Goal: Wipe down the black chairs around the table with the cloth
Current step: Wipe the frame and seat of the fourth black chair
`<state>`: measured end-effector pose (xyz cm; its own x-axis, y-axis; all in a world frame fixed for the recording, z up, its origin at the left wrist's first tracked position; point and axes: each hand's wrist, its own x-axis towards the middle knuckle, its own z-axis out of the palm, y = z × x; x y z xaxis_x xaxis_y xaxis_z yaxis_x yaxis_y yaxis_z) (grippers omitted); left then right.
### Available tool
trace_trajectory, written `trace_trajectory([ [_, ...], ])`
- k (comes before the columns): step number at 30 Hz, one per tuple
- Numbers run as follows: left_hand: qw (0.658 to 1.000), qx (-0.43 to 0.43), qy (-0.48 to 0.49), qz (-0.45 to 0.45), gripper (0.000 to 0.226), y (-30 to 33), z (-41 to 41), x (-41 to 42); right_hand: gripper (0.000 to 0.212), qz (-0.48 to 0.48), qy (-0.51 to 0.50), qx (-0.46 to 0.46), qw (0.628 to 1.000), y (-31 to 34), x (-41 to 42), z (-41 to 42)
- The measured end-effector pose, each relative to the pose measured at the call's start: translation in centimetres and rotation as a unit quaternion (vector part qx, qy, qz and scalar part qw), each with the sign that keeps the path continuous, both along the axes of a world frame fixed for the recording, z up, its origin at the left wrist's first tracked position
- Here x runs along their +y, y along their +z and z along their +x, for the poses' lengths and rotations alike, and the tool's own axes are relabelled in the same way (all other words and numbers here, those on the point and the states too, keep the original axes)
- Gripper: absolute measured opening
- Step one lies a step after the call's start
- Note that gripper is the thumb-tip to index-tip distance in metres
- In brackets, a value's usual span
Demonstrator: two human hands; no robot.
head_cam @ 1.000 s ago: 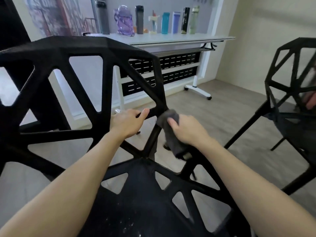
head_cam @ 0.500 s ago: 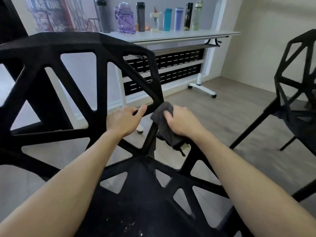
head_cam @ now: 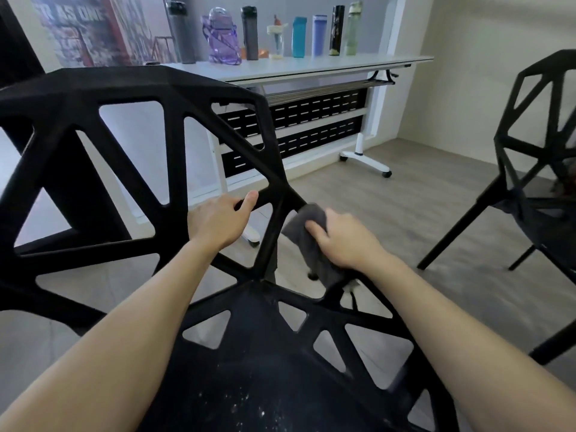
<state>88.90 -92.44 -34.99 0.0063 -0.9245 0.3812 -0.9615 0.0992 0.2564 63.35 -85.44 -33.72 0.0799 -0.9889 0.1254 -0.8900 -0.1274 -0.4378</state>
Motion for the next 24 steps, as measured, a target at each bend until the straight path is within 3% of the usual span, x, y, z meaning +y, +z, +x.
trace_trajectory([
  [4, 1.0, -0.002, 0.014, 0.011, 0.084, 0.3, 1.0, -0.6, 0.04, -0.014, 0.015, -0.045, 0.999, 1.6, -6.2, 4.4],
  [10, 1.0, -0.004, 0.013, -0.014, 0.082, 0.3, 0.5, -0.4, 0.038, 0.006, -0.056, -0.022, 0.998, -4.1, 9.1, -6.0],
  [12, 1.0, -0.002, 0.022, -0.011, 0.083, 0.2, 0.5, -0.7, 0.036, 0.023, -0.051, 0.008, 0.998, -4.7, 10.8, -7.7],
  [14, 0.999, -0.009, 0.028, -0.017, 0.082, -0.1, 0.4, -0.8, 0.035, 0.033, -0.026, 0.045, 0.998, -3.3, 7.5, -5.9],
  [19, 0.999, -0.002, 0.034, -0.02, 0.086, -0.3, 1.1, -2.0, 0.033, -0.007, 0.028, -0.019, 0.999, 2.1, -5.9, 4.5],
  [24, 0.998, -0.006, 0.054, -0.024, 0.088, -0.2, 1.3, -2.6, 0.035, -0.003, -0.002, -0.04, 0.999, -1.2, -1.8, -0.1],
])
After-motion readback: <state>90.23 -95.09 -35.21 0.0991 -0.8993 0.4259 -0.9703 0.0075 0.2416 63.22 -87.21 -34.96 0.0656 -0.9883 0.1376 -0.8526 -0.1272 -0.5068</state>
